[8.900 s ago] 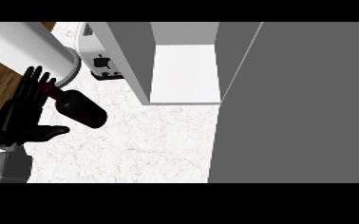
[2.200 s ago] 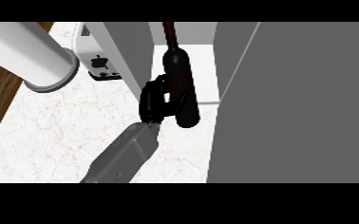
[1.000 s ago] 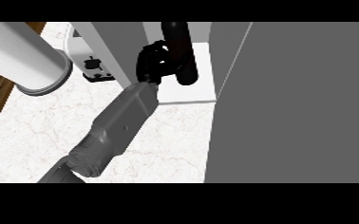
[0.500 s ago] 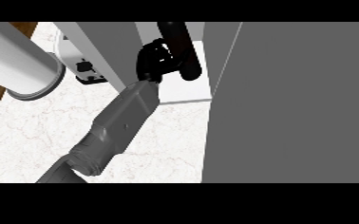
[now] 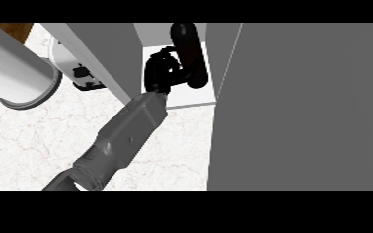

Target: Pick up the wine, place it into the cabinet and close the cabinet

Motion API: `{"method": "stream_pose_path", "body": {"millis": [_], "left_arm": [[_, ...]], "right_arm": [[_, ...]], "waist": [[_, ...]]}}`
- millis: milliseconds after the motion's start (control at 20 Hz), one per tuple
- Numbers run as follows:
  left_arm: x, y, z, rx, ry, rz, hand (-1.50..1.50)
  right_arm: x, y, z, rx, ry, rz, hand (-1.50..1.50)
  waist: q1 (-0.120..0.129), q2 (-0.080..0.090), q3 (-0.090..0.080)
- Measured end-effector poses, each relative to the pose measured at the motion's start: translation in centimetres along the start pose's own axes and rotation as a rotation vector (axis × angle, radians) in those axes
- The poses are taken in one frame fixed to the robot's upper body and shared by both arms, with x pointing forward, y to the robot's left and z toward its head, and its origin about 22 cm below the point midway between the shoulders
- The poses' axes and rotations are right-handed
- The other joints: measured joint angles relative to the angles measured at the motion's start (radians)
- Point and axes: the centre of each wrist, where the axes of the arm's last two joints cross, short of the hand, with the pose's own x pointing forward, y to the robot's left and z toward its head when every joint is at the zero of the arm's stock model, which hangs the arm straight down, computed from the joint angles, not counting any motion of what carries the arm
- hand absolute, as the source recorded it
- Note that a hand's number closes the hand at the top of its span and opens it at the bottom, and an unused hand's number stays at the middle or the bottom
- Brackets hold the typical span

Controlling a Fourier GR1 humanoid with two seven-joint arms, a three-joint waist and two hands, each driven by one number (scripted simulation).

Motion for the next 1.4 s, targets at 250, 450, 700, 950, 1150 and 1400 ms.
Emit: {"method": "stream_pose_path", "body": {"millis": [250,450,700,950,1150,1400], "left_arm": [[-0.2,-0.6,0.5,-0.006,0.005,0.003,1.50],[-0.2,-1.1,0.9,0.013,-0.006,0.040,1.50],[0.0,-1.7,0.9,0.059,-0.022,0.070,-1.50],[0.1,-2.0,0.9,0.090,-0.036,0.082,-1.50],[0.2,-2.2,0.8,0.098,-0.038,0.061,-1.50],[0.2,-2.2,0.5,0.092,-0.065,-0.039,-1.50]], "right_arm": [[-0.1,-0.1,0.1,0.005,0.000,-0.008,-1.50],[-0.2,0.2,0.3,0.015,-0.003,-0.013,-1.50],[0.0,0.1,0.3,0.015,-0.010,-0.006,-1.50],[0.2,0.3,0.3,0.018,-0.006,-0.004,-1.50],[0.0,0.1,0.5,0.015,-0.005,-0.002,-1.50],[-0.3,0.2,0.2,0.021,-0.008,-0.009,-1.50]], "waist": [[-0.013,0.001,0.000],[-0.022,0.002,0.000],[-0.021,0.002,0.000],[-0.026,0.005,0.000],[-0.023,0.005,0.000],[-0.020,0.007,0.001]]}}
